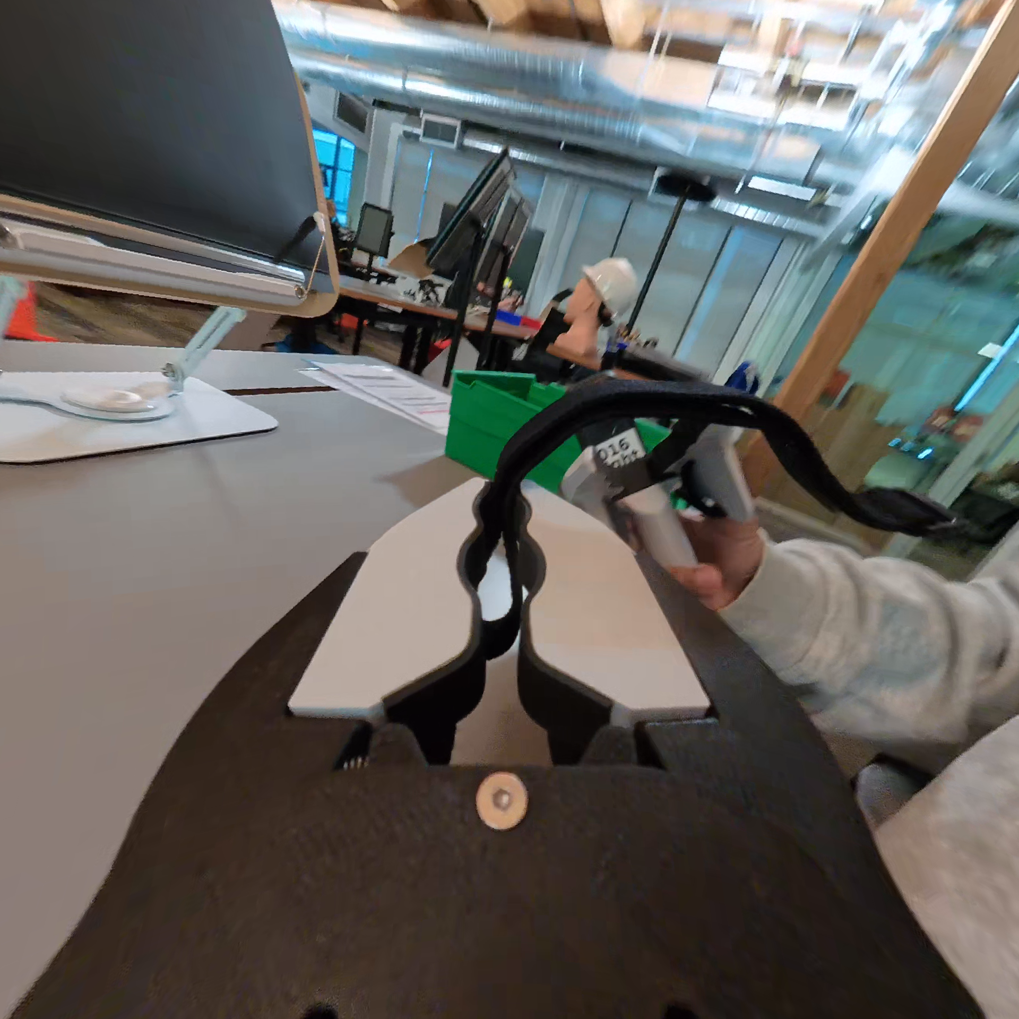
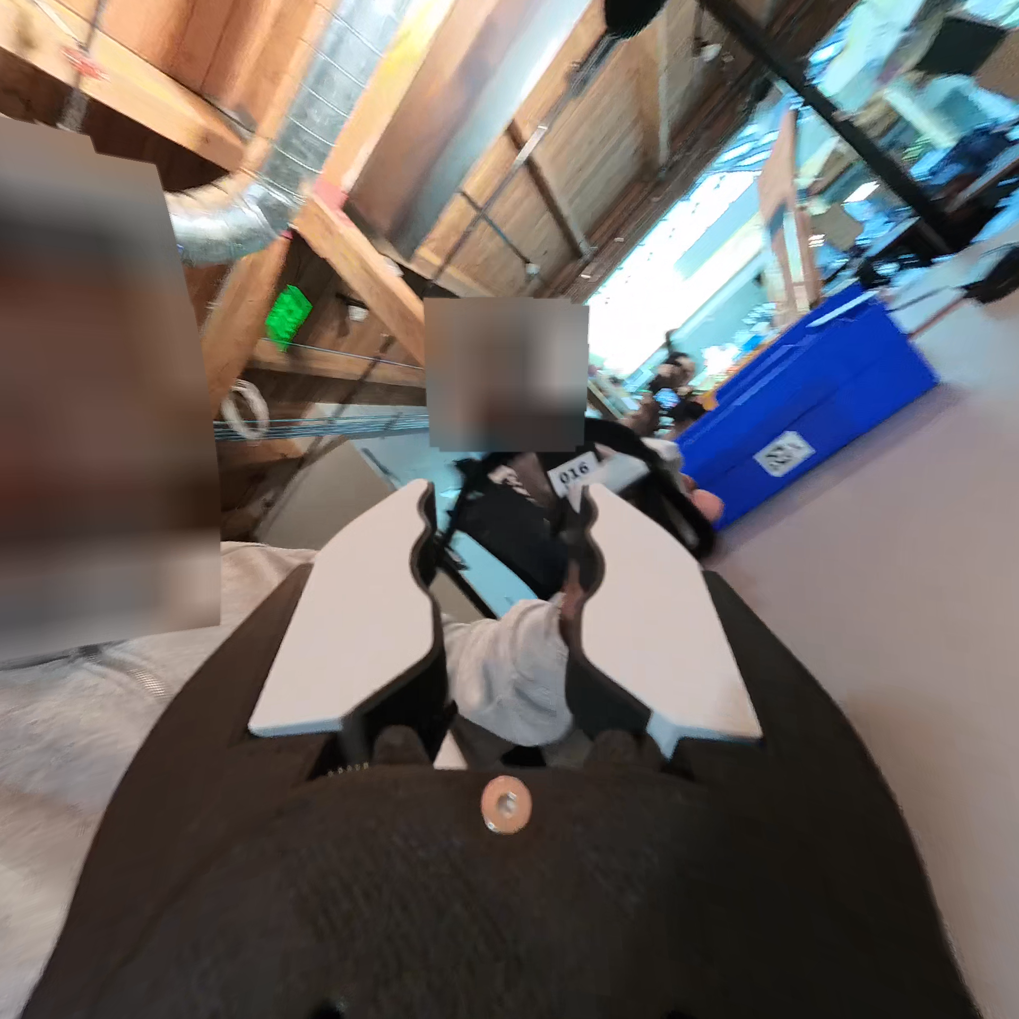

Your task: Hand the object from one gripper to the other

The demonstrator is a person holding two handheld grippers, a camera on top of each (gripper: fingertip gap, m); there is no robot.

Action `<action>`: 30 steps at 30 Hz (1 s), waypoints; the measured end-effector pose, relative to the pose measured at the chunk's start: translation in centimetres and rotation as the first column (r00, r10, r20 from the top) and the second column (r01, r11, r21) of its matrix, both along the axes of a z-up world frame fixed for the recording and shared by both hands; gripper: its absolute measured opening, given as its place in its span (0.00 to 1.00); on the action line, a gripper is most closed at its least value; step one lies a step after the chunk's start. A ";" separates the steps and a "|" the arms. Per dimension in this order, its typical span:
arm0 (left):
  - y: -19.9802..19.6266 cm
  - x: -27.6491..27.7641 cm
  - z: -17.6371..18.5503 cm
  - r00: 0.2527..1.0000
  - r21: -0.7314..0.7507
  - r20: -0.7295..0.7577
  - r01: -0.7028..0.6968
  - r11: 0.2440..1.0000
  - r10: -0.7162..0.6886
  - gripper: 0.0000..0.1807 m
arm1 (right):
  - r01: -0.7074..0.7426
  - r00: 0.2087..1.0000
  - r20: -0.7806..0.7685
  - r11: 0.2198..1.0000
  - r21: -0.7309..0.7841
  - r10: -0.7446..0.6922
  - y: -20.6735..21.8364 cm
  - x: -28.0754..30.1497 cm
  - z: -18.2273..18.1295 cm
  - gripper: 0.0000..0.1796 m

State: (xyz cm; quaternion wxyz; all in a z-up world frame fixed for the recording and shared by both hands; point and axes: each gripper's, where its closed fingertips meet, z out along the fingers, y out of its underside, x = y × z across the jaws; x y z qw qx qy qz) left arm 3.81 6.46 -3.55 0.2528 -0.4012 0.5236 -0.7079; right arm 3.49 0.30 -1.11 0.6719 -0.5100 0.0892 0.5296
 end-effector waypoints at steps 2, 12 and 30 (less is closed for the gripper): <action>0.3 -0.2 0.6 0.999 -0.103 0.009 0.041 0.994 -0.041 0.02 | 0.046 0.997 0.066 0.997 -0.057 -0.042 0.6 0.0 -0.9 0.27; -1.2 -1.3 1.7 0.955 -0.371 0.038 0.286 0.884 -0.293 0.02 | 0.284 0.779 0.603 0.955 -0.089 -0.175 2.7 -1.9 -4.4 0.24; -3.9 -1.7 1.0 0.922 -0.366 0.012 0.365 0.856 -0.387 0.03 | 0.305 0.702 0.694 0.948 -0.094 -0.157 3.6 -3.6 -5.6 0.11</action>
